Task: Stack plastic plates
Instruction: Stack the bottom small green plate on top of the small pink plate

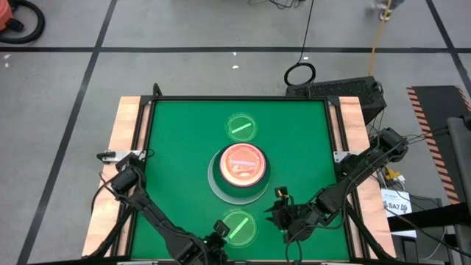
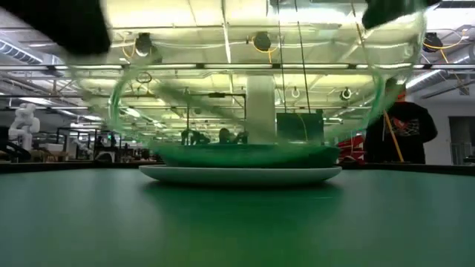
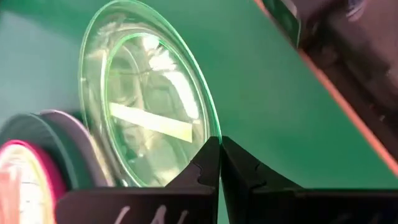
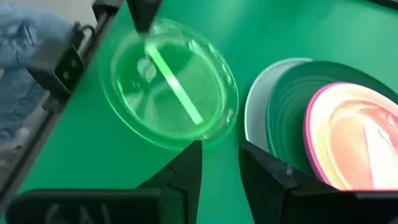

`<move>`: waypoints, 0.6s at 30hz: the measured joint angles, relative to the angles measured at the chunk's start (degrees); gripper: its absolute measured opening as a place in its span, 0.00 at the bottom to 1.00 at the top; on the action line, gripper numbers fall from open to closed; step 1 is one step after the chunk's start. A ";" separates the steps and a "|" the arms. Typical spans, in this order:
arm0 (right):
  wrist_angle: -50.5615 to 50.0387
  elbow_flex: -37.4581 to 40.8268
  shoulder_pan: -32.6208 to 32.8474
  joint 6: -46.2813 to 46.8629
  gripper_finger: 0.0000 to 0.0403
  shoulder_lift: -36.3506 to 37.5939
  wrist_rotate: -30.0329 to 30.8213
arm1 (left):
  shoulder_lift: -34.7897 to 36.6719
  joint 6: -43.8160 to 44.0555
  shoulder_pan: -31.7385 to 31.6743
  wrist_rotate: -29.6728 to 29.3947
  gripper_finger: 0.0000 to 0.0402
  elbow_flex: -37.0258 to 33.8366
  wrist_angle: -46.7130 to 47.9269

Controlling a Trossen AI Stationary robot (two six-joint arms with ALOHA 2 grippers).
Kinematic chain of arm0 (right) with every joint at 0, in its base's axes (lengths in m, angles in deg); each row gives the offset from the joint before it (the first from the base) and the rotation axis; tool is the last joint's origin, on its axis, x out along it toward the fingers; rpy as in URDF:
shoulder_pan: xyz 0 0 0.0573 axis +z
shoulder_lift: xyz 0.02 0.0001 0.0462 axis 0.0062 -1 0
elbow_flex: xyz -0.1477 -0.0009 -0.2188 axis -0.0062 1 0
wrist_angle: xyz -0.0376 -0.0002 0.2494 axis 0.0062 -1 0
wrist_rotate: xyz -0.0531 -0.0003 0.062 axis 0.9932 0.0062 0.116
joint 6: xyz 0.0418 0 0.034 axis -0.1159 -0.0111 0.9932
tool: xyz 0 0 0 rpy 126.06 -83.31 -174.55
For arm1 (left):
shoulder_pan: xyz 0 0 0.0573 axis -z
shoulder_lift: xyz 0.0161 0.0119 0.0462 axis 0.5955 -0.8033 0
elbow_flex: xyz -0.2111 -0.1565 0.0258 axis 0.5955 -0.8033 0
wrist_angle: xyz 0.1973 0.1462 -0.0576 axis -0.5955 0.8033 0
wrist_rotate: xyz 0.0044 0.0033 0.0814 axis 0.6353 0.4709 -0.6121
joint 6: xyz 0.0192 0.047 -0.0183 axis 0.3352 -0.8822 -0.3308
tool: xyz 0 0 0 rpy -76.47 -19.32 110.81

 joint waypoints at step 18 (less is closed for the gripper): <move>-17.61 0.00 4.57 13.72 0.24 1.71 7.49 | 0.17 -1.11 0.04 -4.53 0.01 16.70 13.39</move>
